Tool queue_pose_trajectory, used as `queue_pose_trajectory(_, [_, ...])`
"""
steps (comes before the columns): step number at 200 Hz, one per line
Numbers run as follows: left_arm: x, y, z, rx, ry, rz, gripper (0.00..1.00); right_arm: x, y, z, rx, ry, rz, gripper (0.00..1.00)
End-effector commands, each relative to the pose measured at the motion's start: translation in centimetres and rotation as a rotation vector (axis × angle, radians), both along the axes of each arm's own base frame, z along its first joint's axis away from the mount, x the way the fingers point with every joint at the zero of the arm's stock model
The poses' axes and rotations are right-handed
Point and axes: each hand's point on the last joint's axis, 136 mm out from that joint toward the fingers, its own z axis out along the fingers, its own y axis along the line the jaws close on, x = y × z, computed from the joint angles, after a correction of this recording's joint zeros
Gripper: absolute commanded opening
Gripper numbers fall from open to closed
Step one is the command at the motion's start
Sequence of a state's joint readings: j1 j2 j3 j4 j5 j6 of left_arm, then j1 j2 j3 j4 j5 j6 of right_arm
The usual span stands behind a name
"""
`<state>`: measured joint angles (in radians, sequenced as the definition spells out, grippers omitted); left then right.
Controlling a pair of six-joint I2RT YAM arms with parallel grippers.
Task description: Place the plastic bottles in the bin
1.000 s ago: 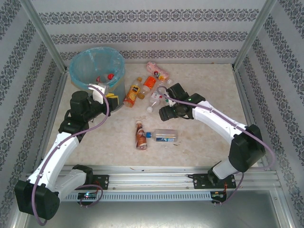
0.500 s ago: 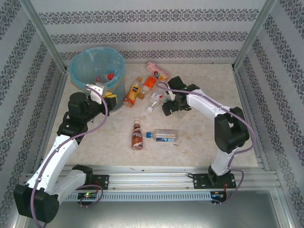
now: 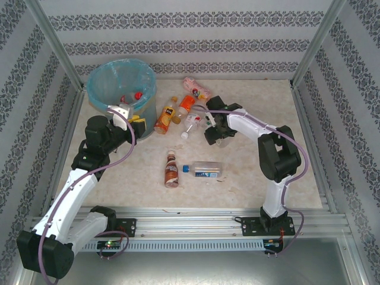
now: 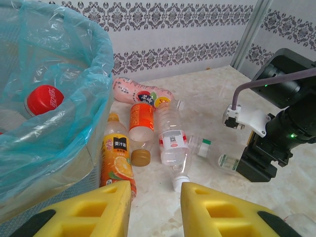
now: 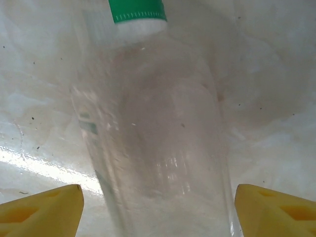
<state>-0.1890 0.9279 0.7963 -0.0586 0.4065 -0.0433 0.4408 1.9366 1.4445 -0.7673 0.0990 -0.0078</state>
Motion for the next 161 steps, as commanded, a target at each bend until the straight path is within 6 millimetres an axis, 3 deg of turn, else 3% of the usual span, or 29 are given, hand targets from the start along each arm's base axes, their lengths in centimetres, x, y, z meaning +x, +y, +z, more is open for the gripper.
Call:
queue_pose_trajectory(1, [0.0,-0.1,1.0,0.008,-0.059,-0.005,0.33,-0.8,0.4,-0.2,0.012,0.034,0.034,0.84])
queue_pose_trajectory(20, [-0.1,-0.2,1.0,0.008,-0.057,-0.007,0.33,-1.0,0.3,-0.4,-0.003,0.042,0.034,0.9])
queue_pose_trajectory(79, [-0.1,-0.2,0.9,0.005,-0.052,-0.008,0.33,-1.1,0.5,-1.7,0.006,0.078,0.027,0.89])
queue_pose_trajectory(101, [-0.1,-0.2,1.0,0.002,-0.052,-0.01,0.33,-1.3,0.9,-1.7,0.027,0.087,0.029,0.82])
queue_pose_trajectory(127, [-0.1,-0.3,1.2,-0.006,-0.055,-0.009,0.33,-1.6,1.0,-1.1,0.043,0.093,0.028,0.6])
queue_pose_trajectory(161, [0.0,-0.5,2.0,-0.055,-0.058,-0.012,0.34,-2.5,0.4,1.0,0.055,0.06,0.004,0.56])
